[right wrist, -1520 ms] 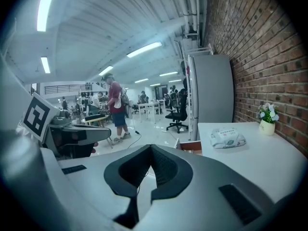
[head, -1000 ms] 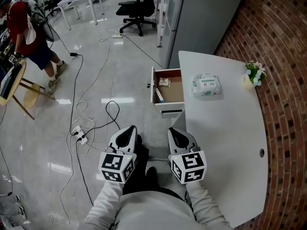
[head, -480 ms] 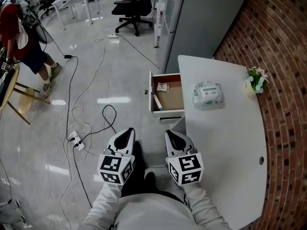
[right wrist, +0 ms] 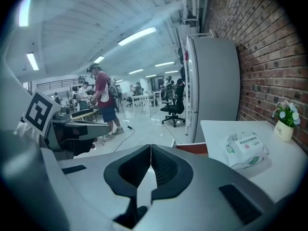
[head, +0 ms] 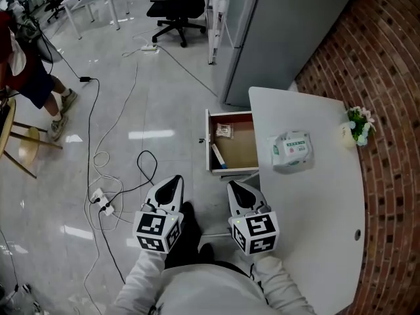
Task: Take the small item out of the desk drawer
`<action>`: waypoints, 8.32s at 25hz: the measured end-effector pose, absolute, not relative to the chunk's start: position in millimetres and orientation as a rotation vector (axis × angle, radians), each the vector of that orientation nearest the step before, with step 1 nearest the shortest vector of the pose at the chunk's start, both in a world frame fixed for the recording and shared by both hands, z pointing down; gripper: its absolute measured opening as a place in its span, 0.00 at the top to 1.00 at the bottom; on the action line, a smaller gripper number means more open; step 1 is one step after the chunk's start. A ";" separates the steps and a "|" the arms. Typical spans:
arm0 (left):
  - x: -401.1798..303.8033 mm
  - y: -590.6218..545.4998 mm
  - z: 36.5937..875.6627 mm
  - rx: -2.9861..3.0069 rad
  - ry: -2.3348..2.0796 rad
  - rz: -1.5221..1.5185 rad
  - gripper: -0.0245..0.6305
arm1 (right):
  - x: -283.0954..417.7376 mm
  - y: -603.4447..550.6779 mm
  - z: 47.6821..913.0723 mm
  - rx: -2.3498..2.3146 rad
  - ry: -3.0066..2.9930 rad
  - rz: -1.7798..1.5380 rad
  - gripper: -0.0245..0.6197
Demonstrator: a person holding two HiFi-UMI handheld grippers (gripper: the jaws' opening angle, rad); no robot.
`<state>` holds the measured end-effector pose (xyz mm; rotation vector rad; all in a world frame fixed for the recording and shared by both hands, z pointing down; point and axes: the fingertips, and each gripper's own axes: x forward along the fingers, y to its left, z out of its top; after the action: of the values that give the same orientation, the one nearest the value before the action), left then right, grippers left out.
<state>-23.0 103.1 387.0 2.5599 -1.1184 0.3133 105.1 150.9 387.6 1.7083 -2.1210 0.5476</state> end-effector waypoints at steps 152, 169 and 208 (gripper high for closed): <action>-5.7 -103.6 516.0 2.349 -1.028 0.490 0.94 | 170.6 -17.0 666.4 1.333 -1.458 0.917 0.82; -1.2 -101.2 478.7 2.413 -1.011 0.471 0.94 | 160.7 -34.5 551.9 1.616 -1.654 0.804 0.82; -14.0 -89.8 399.5 2.591 -1.068 0.398 0.94 | 135.3 -29.3 363.9 1.947 -2.102 0.526 0.82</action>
<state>-14.0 -89.8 399.5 2.5908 -1.0678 0.3979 135.3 -29.3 363.9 1.9473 -2.1020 0.5257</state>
